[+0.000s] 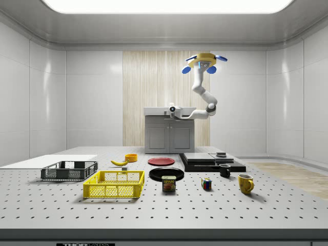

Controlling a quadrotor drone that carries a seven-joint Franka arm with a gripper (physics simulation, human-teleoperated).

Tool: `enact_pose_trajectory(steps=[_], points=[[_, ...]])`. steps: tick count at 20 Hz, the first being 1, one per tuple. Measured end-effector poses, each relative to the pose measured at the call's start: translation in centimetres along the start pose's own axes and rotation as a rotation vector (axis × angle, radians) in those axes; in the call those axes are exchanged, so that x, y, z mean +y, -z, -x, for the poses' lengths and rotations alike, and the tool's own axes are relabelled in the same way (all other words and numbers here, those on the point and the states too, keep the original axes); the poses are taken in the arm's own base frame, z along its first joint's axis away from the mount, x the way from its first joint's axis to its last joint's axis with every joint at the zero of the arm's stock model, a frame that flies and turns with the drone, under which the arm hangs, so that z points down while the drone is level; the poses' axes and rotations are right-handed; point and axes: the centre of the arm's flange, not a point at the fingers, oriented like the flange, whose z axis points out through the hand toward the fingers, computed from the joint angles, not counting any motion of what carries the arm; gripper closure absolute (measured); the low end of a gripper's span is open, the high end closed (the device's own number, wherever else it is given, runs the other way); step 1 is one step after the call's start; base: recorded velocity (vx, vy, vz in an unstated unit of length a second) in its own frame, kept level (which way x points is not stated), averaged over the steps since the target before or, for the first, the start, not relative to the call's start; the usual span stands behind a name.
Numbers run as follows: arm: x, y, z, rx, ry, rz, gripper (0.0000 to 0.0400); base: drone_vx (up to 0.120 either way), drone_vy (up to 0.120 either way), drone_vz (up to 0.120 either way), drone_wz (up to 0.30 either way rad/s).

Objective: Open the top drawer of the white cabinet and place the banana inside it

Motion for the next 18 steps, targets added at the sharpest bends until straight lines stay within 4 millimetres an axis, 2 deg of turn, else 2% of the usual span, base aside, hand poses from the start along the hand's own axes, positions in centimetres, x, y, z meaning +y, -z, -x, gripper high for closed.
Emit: enact_pose_trajectory(steps=[3, 7, 15, 16, 17, 18], points=[[-0.2, 1.6, 0.3, -0.007, -0.012, -0.008, 0.0255, 0.000, 0.000, 0.000, 0.000], [-0.3, 3.9, 0.5, -0.012, -0.019, -0.014, 0.0278, 0.000, 0.000, 0.000, 0.000], [-0.3, 8.5, 0.6, -0.012, -0.028, -0.013, 0.0264, 0.000, 0.000, 0.000, 0.000], [-0.8, 9.3, 1.7, -0.003, -0.068, -0.002, 0.0168, 0.000, 0.000, 0.000, 0.000], [-0.1, 10.0, 0.8, 0.003, 0.011, 0.003, 0.0196, 0.000, 0.000, 0.000, 0.000], [0.1, 10.5, 0.4, 0.000, 0.012, -0.001, 0.0218, 0.000, 0.000, 0.000, 0.000]])
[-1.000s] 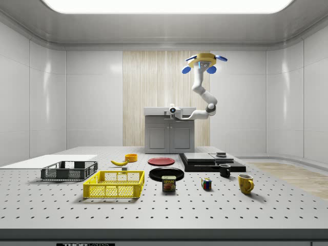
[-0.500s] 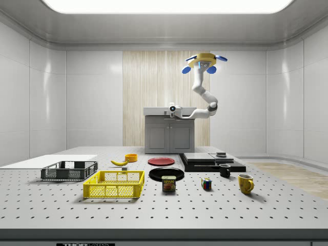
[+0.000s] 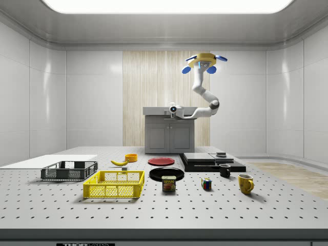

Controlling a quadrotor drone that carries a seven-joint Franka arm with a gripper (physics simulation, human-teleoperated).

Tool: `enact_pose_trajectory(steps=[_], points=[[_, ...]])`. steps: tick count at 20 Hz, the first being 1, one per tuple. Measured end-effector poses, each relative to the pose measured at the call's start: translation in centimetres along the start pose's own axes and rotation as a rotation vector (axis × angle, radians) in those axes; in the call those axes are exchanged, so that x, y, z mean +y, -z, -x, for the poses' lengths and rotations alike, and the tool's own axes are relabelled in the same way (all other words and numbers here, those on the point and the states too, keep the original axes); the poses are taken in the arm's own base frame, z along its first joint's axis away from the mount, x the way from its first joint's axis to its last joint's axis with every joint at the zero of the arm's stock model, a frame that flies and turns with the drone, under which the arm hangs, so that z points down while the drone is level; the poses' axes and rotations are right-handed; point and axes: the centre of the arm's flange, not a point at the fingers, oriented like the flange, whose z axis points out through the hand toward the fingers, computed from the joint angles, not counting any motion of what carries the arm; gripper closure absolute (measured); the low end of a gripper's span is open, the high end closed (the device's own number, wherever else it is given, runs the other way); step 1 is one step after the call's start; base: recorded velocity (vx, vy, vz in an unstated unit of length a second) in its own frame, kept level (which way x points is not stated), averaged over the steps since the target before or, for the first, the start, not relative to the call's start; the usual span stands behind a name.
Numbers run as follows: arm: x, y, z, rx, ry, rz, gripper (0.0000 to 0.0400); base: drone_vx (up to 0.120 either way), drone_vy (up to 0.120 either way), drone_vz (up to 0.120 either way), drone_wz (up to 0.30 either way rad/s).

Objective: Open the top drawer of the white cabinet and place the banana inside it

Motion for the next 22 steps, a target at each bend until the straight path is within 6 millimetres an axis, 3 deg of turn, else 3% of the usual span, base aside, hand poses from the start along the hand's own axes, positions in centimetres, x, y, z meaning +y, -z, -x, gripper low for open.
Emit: enact_pose_trajectory(steps=[1, 2, 5, 9, 12, 22], points=[[-0.1, 0.6, 0.0, -0.003, -0.006, -0.003, 0.0235, 0.000, 0.000, 0.000, 0.000], [-0.1, 1.1, 0.0, -0.005, -0.011, -0.006, 0.0225, 0.000, 0.000, 0.000, 0.000], [-0.2, 2.4, 0.1, -0.010, -0.022, -0.011, 0.0106, -0.027, 0.067, 0.000, 0.000], [-0.3, 3.5, 0.1, -0.013, -0.030, -0.015, 0.0039, 0.000, 0.120, 0.000, 0.000], [-0.4, 3.9, 0.1, -0.014, -0.034, -0.017, 0.0018, 0.027, 0.120, 0.000, 0.000], [-0.4, 4.3, 0.1, -0.016, -0.037, -0.019, 0.0002, 0.120, 0.120, 0.000, 0.000]])
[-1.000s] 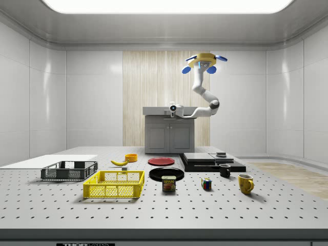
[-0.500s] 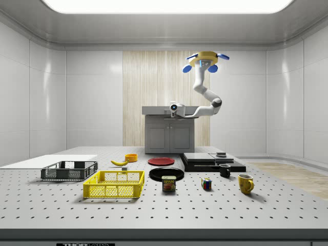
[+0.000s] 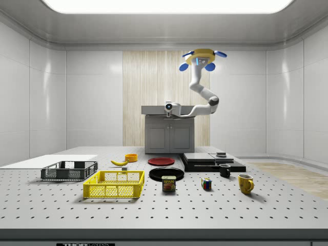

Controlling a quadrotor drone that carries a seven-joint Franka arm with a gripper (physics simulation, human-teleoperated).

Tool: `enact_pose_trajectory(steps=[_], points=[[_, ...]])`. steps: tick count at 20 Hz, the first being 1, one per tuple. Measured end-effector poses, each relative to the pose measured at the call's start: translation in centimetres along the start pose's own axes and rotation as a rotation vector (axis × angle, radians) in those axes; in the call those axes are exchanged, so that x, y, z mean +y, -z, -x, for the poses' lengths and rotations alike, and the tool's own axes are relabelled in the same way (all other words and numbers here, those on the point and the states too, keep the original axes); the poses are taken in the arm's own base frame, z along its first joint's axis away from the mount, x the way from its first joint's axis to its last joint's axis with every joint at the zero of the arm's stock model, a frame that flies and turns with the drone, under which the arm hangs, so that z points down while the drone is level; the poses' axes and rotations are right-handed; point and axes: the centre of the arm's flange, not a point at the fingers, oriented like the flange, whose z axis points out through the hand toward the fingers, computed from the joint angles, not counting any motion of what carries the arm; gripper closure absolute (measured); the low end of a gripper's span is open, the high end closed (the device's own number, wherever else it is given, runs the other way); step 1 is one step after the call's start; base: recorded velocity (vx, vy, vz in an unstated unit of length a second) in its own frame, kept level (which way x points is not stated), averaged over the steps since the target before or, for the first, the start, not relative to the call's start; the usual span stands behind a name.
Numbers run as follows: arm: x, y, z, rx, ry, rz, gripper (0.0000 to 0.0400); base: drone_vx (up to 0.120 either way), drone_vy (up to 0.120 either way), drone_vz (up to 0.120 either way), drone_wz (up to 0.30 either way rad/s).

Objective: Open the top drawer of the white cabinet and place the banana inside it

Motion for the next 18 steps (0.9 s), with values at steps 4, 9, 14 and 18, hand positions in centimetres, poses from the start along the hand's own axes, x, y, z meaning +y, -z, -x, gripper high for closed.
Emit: enact_pose_trajectory(steps=[4, 9, 14, 18], points=[[0.00, 0.03, 0.00, 0.000, 0.000, 0.000, 0.0001, 0.120, 0.120, 0.000, 0.000], [0.00, 0.04, 0.00, 0.000, -0.001, 0.000, 0.0000, 0.120, 0.120, 0.000, 0.000], [0.00, 0.04, -0.01, 0.000, -0.001, 0.000, 0.0000, 0.120, 0.120, 0.000, 0.000], [0.00, 0.04, -0.01, 0.000, -0.001, 0.000, 0.0000, 0.120, 0.120, 0.000, 0.000]])
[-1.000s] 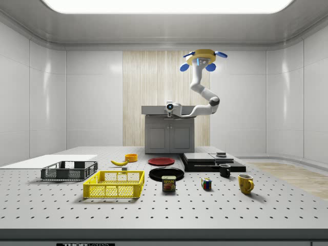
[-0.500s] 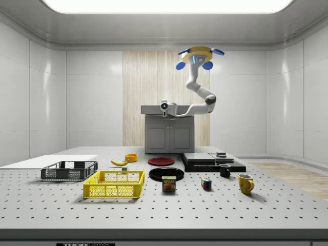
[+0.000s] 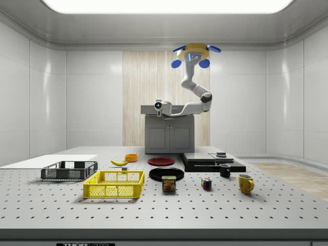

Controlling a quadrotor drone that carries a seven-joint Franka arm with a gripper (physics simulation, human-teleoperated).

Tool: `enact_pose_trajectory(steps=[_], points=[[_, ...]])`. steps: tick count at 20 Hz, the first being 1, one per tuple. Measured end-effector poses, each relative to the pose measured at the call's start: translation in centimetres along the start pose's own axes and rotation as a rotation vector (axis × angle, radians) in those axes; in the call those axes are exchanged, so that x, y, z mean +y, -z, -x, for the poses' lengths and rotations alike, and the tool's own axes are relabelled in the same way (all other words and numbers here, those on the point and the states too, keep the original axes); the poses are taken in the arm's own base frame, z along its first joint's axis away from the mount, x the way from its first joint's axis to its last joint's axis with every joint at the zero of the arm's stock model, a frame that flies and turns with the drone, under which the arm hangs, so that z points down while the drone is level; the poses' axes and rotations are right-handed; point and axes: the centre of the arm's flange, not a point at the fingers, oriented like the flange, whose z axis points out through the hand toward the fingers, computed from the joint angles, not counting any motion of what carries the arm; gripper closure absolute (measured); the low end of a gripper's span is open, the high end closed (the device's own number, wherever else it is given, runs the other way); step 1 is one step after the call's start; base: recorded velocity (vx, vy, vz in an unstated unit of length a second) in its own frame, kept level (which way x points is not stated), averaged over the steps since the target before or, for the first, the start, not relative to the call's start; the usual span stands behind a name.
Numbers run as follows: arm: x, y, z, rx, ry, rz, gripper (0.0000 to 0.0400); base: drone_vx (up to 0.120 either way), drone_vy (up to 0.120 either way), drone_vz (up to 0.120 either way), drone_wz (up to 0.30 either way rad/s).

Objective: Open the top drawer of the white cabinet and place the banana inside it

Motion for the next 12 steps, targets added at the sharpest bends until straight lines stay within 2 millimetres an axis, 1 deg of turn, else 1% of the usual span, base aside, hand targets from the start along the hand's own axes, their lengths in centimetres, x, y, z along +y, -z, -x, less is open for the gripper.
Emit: enact_pose_trajectory(steps=[6, 7, 8, 10, 12], points=[[0.0, 0.2, 0.1, -0.012, -0.001, -0.012, 0.0000, 0.120, 0.120, 0.000, 0.000], [0.6, 0.8, -0.3, -0.106, -0.008, -0.101, 0.0000, 0.120, 0.120, 0.000, 0.000], [1.8, 0.3, -1.5, -0.226, -0.006, -0.219, 0.0000, 0.120, 0.120, 0.000, 0.000], [3.8, -1.4, -3.7, -0.450, -0.001, -0.440, 0.0000, 0.120, 0.120, 0.000, 0.000], [5.2, -3.4, -5.2, -0.634, 0.002, -0.622, 0.0000, 0.120, 0.120, 0.000, 0.000]])
